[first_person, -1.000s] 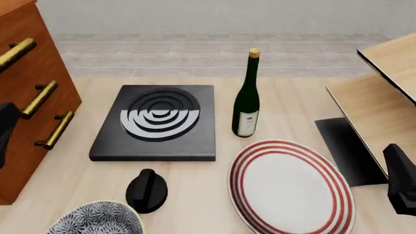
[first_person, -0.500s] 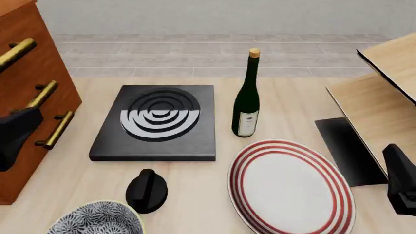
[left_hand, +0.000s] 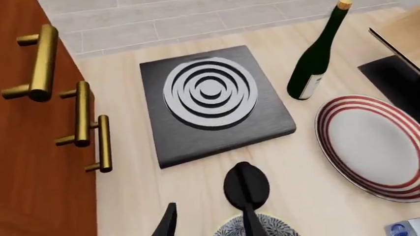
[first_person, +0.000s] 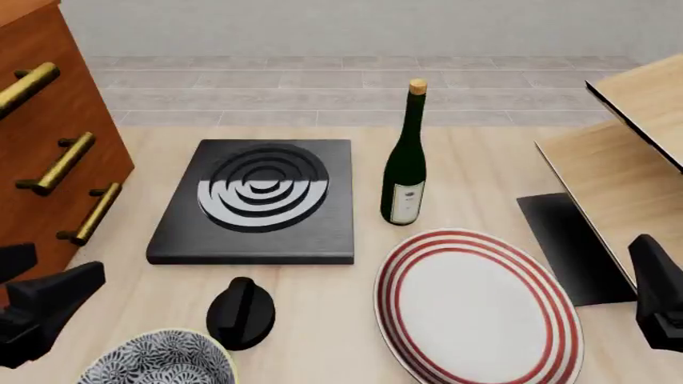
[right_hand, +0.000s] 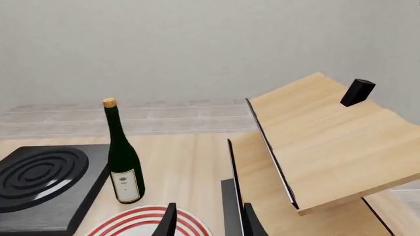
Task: Put the bowl on the top of the cabinet.
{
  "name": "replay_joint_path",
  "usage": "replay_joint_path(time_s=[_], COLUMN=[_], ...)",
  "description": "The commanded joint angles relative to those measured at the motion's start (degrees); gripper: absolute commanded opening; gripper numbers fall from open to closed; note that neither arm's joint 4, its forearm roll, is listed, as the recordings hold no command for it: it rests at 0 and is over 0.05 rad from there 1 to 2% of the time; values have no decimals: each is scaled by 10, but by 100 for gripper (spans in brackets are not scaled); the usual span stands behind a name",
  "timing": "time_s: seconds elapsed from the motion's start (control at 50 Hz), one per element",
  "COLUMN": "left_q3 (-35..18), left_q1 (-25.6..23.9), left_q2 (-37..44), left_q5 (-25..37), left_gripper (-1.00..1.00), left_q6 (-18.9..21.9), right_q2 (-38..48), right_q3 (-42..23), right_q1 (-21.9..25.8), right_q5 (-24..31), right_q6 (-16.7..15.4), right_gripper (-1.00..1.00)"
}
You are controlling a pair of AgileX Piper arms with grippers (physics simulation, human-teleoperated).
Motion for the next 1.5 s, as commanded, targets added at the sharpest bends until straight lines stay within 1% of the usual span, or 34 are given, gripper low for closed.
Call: replay_joint_path(time_s=[0.02, 0.06, 0.12, 0.16, 0.18, 0.2, 0.24, 0.32, 0.4, 0.5, 0.54, 0.6, 0.62, 0.64, 0.72, 0.82, 0.94, 1.04, 1.14, 1.26, 1.5], left_q3=[8, 14, 19, 24, 27, 29, 30, 25, 20, 28, 39, 51, 59, 66, 74, 86, 102, 107, 124, 138, 171], left_q1=[-12, -12, -13, -20, -13, -22, -25, -34, -39, -43, -47, -47, -48, -41, -47, -38, -34, -30, -36, -28, -37], left_q2=[-13, -17, -22, -25, -26, -26, -27, -28, -29, -31, -31, -26, -23, -20, -15, -13, -9, -6, -4, -7, -14], left_q5=[54, 63, 74, 81, 86, 88, 92, 115, 124, 128, 127, 122, 119, 118, 108, 101, 87, 81, 68, 62, 42], left_gripper=[100, 100, 100, 100, 100, 100, 100, 100, 100, 100, 100, 100, 100, 100, 100, 100, 100, 100, 100, 100, 100], left_q6=[-9, -8, -20, -31, -39, -44, -41, -60, -63, -70, -79, -68, -77, -72, -78, -75, -81, -82, -94, -101, -124], right_q2=[-3, -4, -4, -4, -5, -5, -5, -4, -5, -8, -8, -8, -8, -8, -4, -4, -4, -3, -8, -8, -4], right_q3=[0, 0, 0, 0, 0, 0, 0, 0, 0, 0, 0, 0, 0, 0, 0, 0, 0, 0, 0, 0, 0], right_q1=[1, 1, 1, 1, 1, 0, 0, 2, 2, 2, 2, 2, 1, 1, 1, 1, 2, 1, 1, 1, 1], right_q5=[3, 3, 3, 3, 4, 4, 4, 4, 5, 7, 7, 8, 8, 8, 5, 4, 4, 4, 8, 8, 4], right_q6=[0, -1, -2, -3, -3, -2, -2, -5, -5, -6, -6, -5, -4, -3, -2, -3, -3, -2, -2, -2, -4], right_gripper=[100, 100, 100, 100, 100, 100, 100, 100, 100, 100, 100, 100, 100, 100, 100, 100, 100, 100, 100, 100, 100])
